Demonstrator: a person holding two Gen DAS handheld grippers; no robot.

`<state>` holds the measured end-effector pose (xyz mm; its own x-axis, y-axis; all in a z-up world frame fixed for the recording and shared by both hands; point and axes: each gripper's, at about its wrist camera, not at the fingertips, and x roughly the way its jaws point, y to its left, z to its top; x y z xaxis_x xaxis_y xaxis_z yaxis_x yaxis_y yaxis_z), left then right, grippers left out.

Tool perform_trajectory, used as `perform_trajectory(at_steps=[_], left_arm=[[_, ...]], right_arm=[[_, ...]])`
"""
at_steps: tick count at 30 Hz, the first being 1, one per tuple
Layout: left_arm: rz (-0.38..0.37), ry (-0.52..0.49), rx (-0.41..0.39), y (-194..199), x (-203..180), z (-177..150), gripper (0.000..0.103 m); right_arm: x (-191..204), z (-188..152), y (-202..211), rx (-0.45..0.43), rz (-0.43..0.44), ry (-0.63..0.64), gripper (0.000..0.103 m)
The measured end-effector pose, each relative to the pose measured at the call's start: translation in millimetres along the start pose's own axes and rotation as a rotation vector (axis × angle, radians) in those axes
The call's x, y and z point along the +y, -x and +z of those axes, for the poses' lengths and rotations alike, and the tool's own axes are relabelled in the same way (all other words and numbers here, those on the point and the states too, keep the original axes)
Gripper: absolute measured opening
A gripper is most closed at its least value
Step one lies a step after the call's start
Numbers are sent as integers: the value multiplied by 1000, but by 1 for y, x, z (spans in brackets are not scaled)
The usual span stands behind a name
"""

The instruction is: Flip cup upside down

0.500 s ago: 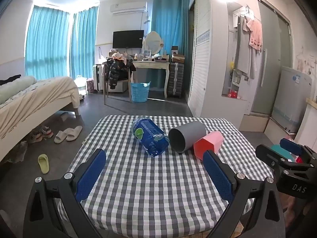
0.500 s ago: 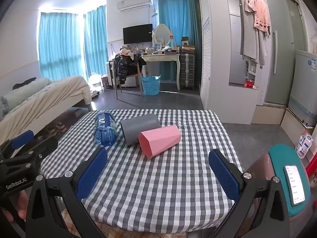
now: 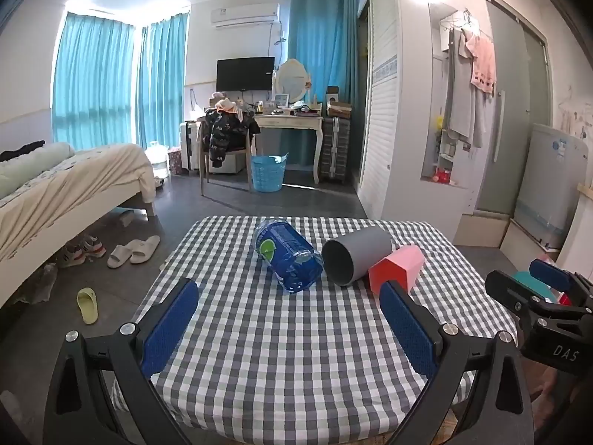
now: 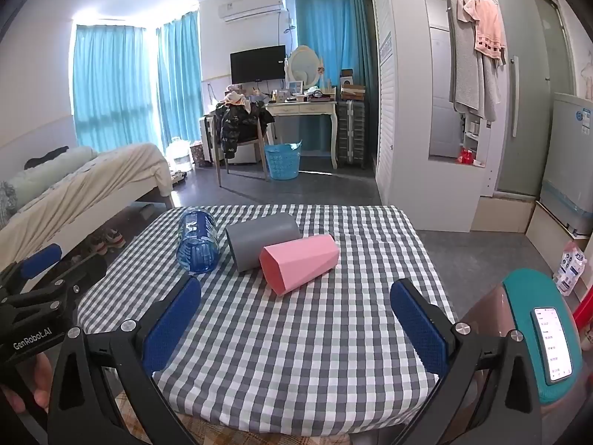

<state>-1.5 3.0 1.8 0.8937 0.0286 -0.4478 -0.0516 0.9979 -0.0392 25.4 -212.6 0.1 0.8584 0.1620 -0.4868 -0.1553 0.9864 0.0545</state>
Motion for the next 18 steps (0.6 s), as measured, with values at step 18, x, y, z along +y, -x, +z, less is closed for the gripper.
perform_trajectory(at_steps=[18], left_arm=[[4, 5, 0, -3, 2, -4, 101]], right_arm=[[4, -1, -1, 0, 3, -1, 103]])
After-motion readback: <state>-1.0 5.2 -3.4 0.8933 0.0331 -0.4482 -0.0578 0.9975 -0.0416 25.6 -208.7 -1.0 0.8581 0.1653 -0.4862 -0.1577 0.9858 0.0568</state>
